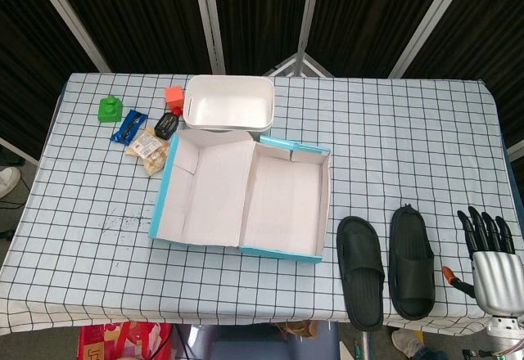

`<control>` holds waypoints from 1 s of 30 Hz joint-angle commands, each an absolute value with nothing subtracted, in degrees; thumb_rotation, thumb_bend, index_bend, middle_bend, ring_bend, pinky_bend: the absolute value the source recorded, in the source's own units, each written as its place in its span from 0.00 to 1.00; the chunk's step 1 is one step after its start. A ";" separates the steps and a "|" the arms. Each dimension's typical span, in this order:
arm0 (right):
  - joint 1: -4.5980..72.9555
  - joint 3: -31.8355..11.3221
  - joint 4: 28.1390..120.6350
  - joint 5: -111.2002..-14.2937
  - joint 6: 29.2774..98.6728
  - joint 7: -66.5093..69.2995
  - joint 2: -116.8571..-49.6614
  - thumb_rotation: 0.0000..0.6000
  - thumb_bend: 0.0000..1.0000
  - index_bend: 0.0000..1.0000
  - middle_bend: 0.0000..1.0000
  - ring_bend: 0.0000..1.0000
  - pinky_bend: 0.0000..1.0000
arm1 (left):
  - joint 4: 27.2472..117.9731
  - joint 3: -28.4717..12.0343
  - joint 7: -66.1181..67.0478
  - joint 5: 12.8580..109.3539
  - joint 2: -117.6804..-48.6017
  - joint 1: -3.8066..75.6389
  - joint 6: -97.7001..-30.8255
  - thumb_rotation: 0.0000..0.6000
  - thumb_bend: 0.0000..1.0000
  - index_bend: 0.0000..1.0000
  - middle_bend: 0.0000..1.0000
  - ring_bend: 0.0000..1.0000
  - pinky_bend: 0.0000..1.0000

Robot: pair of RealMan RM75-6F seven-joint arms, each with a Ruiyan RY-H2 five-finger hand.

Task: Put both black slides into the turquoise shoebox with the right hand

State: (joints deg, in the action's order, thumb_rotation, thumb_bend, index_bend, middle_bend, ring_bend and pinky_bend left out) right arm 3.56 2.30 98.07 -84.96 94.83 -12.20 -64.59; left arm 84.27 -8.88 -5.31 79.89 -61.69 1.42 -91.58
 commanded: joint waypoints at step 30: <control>19.00 -1.43 122.90 -64.76 58.98 -18.77 -44.76 1.00 0.18 0.00 0.03 0.00 0.00 | 83.32 -9.94 -4.57 76.18 -61.44 1.74 -89.02 1.00 0.36 0.03 0.00 0.00 0.00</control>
